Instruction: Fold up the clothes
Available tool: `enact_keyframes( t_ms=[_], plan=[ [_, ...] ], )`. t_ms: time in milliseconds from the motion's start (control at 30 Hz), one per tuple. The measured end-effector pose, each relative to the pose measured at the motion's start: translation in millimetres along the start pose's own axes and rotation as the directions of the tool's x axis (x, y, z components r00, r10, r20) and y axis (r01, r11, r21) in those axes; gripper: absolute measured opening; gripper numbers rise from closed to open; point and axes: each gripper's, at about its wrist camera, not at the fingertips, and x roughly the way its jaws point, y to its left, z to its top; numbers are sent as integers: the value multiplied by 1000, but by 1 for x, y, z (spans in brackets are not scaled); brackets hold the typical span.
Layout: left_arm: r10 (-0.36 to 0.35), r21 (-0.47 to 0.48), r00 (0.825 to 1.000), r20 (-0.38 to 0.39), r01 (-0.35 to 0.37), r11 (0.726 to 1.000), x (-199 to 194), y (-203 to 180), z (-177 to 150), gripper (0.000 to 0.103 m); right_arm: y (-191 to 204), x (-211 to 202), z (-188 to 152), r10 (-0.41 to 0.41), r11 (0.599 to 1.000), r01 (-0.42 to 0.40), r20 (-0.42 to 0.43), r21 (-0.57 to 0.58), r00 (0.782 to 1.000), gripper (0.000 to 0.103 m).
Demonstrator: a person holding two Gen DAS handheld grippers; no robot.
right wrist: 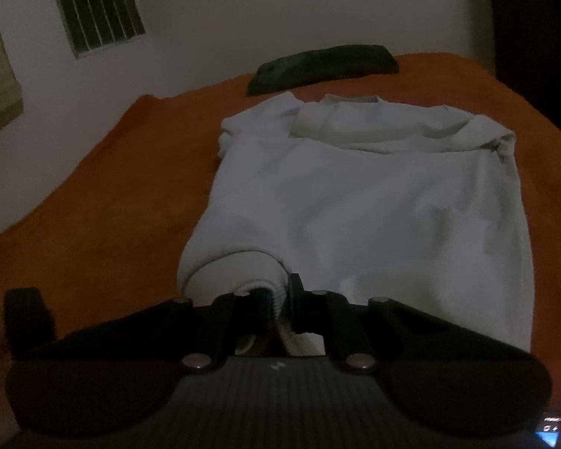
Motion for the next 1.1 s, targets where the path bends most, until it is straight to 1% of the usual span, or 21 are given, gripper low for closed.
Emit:
enact_keyframes(
  t_ms=[33,67,133,167,300,367,467,500,567,633,667,700,733,800,833,867,900,933,1000,1067,1100],
  plan=[
    [-9,-17,1000,19,10,1000,2,1,-1,45,0,-1,1,-2,1000,2,6,-1,1000,9],
    [-14,-5,999,45,14,1000,-1,3,-1,4,0,-3,1,-5,1000,5,12,-2,1000,9],
    [-24,25,995,97,21,999,-7,5,-2,3,-1,-5,2,-8,1000,8,22,-1,1000,9],
    [-6,48,991,136,-1,999,-16,8,-3,3,-3,-1,3,-7,1000,7,25,-6,1000,9],
    [13,90,976,215,-33,995,-72,41,7,3,2,0,-5,15,999,-15,14,-35,1000,10],
    [38,105,977,212,-61,993,-101,57,18,3,14,3,-18,53,997,-55,-26,-59,998,11],
    [63,158,987,146,-86,984,-125,78,30,3,50,19,-52,78,983,-103,-163,-151,984,18],
    [81,190,989,127,-104,976,-127,82,33,3,61,24,-65,74,978,-110,-195,-179,978,24],
    [117,258,988,100,-140,956,-123,82,24,4,68,23,-74,94,967,-141,-221,-210,971,29],
    [132,316,989,65,-146,938,-104,77,8,7,69,19,-79,104,960,-158,-231,-230,967,42],
    [134,316,989,56,-145,938,-96,75,-2,13,62,11,-79,83,963,-134,-216,-232,973,52],
    [136,321,990,41,-142,936,-87,73,-12,18,53,3,-79,53,969,-99,-196,-229,979,56],
    [153,326,988,29,-154,933,-78,71,-20,28,43,-4,-79,24,974,-63,-179,-219,984,56],
    [182,309,983,12,-177,934,-65,72,-28,31,15,-22,-80,-88,982,63,-135,-179,987,56],
    [189,293,982,20,-186,938,-61,73,-30,35,4,-30,-82,-155,976,135,-111,-170,982,56],
    [200,281,979,38,-202,938,-60,73,-33,44,-5,-37,-86,-231,962,214,-91,-171,969,56],
    [219,267,974,53,-225,937,-58,74,-33,50,-14,-45,-89,-308,941,293,-72,-171,949,56],
    [236,248,970,65,-245,937,-55,75,-32,59,-22,-50,-93,-364,922,350,-64,-165,929,57],
    [243,209,967,74,-253,945,-49,76,-30,61,-36,-58,-101,-415,904,403,-68,-141,907,57],
    [228,228,971,74,-239,944,-45,74,-31,44,-45,-59,-108,-437,895,425,-80,-132,896,58],
    [226,238,971,79,-238,942,-43,72,-30,42,-49,-58,-111,-438,896,426,-95,-123,894,58]
  ],
)
